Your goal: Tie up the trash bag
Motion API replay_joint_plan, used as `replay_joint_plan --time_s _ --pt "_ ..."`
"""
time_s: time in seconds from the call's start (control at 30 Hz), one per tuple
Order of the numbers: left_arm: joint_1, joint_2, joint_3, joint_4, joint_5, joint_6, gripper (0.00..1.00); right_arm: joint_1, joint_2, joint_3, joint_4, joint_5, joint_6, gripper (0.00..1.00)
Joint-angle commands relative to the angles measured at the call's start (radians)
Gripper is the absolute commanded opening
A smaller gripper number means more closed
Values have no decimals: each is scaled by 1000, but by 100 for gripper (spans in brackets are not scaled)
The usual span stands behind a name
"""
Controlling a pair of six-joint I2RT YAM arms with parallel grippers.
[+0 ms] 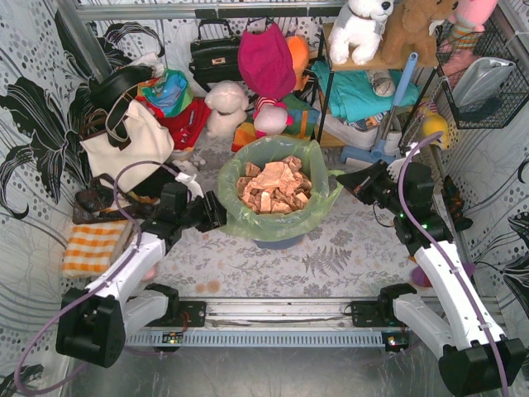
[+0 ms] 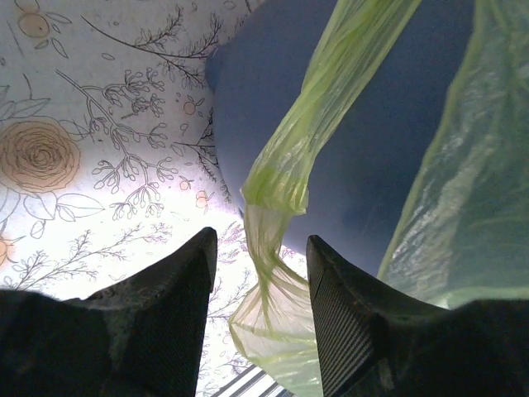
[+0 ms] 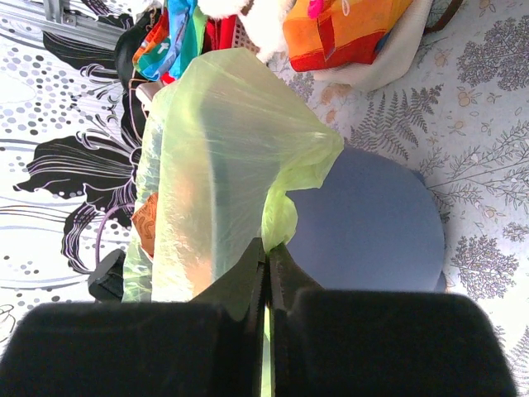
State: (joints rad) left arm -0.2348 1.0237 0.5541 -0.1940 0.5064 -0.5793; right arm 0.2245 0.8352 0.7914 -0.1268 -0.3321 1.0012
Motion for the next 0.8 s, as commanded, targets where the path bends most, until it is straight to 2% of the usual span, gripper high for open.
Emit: replay_joint_plan --time_s 0.0,0.3,0.53,0.7,0.77 --pt "-30 42 -15 137 0 -34 55 -4 2 35 7 -1 -19 0" --pt "-41 76 -5 21 -222 -57 31 -4 -4 27 3 2 -21 0" --pt "-41 96 15 -32 -299 -55 15 -4 -14 21 -3 7 -21 0" --pt "-41 59 48 -99 -365 -54 0 -5 -19 16 -9 11 -25 0" --pt "-41 36 73 -138 -396 -54 0 -4 -20 16 -14 13 -26 0"
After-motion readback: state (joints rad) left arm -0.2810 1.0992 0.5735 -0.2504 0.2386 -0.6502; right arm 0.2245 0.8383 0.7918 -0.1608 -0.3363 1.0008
